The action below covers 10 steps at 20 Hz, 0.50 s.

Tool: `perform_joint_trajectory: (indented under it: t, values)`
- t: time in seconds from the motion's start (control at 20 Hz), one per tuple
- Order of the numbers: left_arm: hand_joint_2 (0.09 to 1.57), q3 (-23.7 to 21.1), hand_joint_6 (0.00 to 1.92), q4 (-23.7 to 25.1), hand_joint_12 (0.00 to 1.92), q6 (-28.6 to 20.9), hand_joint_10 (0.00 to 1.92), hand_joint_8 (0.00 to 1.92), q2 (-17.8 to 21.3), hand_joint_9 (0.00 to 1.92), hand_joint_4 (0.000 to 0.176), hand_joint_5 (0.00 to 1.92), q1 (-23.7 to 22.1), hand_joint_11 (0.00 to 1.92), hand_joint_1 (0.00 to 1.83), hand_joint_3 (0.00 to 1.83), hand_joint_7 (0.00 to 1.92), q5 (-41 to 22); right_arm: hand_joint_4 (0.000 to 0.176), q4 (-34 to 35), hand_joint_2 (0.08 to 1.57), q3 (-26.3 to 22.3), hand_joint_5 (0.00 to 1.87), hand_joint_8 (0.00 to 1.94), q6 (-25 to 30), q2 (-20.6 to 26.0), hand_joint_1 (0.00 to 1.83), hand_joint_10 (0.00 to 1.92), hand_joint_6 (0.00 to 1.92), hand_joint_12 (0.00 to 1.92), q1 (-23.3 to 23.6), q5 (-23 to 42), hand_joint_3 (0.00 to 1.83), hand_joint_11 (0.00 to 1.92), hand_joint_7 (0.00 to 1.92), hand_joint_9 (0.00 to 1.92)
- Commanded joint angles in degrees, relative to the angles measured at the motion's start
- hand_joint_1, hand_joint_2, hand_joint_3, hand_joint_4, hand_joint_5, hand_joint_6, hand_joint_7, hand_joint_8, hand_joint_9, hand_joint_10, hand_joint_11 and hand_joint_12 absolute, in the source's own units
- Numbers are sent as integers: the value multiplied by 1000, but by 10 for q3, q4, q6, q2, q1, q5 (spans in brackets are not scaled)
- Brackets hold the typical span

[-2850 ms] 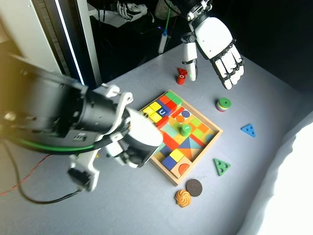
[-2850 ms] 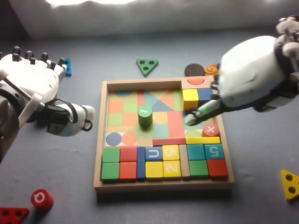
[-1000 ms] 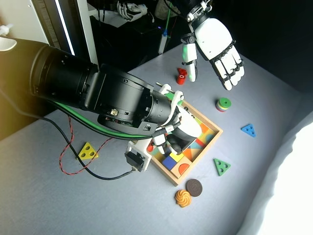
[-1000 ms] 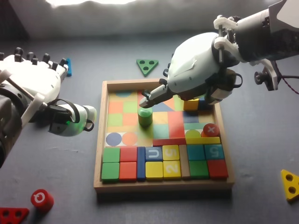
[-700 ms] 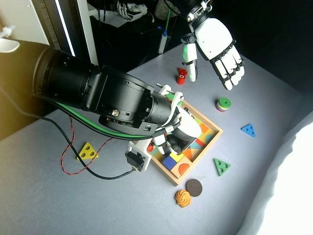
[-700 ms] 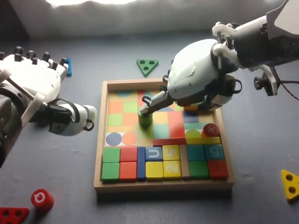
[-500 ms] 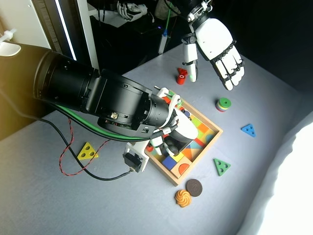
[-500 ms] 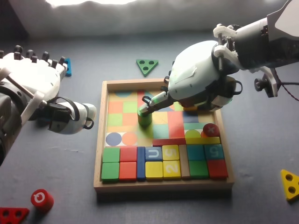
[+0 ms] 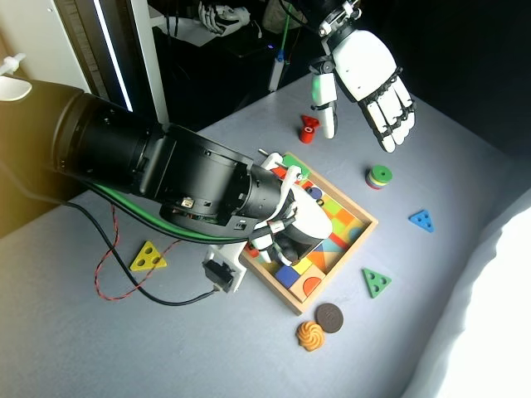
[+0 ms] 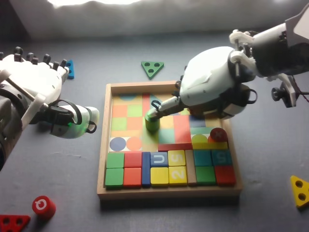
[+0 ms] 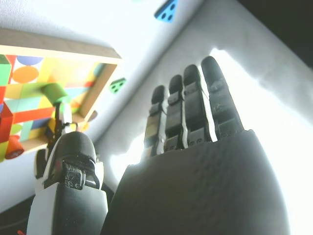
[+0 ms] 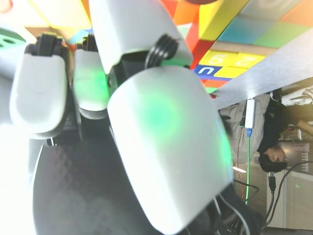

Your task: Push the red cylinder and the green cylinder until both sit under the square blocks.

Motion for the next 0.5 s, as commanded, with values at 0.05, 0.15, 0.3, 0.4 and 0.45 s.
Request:
perform_joint_trajectory:
  t: [0.05,0.15,0.3,0.4,0.45]
  values:
    - [1271,0,0,49,324,7,0,0,4,101,0,70,-9,0,0,0,90,-23,0,6,1159,-7,117,1941,-3,17,1778,1921,8,1921,-2,-3,62,1554,1172,1466]
    - [1270,0,0,49,298,7,0,0,4,87,0,67,-9,0,0,0,80,-23,0,2,1165,-15,125,1941,-3,28,1779,1921,8,1921,-1,6,61,1535,1145,1462]
    - [1271,0,3,49,367,7,5,3,4,118,0,93,-9,0,0,0,109,-23,0,-8,1170,-27,132,1941,-3,46,1787,1921,5,1921,1,16,58,1559,1151,1476]
    - [1267,0,5,49,326,7,9,6,4,102,0,86,-9,0,0,0,102,-23,0,-15,1171,-35,129,1941,-3,56,1778,1921,2,1921,3,20,56,1545,1190,1480]
    - [1262,0,4,49,248,7,7,6,4,74,0,58,-9,0,0,0,72,-23,0,-15,1174,-38,149,1941,-2,61,1785,1921,9,1921,4,25,57,1552,1120,1479]
